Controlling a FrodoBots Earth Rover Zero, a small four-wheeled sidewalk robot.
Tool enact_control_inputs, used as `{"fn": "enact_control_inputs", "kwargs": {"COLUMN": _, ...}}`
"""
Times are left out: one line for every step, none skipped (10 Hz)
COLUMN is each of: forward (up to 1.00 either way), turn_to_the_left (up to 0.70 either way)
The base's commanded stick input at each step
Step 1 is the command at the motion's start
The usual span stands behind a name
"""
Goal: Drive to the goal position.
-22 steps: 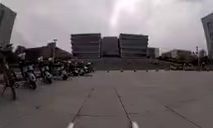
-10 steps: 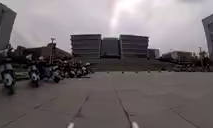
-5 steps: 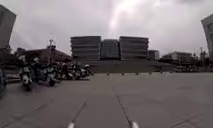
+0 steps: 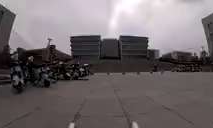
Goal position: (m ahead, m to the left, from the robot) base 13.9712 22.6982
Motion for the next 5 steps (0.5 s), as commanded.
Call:
{"fn": "enact_control_inputs", "kwargs": {"forward": 0.70, "turn_to_the_left": 0.00}}
{"fn": "enact_control_inputs", "kwargs": {"forward": 0.70, "turn_to_the_left": 0.00}}
{"fn": "enact_control_inputs", "kwargs": {"forward": 0.70, "turn_to_the_left": 0.00}}
{"fn": "enact_control_inputs", "kwargs": {"forward": 0.70, "turn_to_the_left": 0.00}}
{"fn": "enact_control_inputs", "kwargs": {"forward": 0.70, "turn_to_the_left": 0.00}}
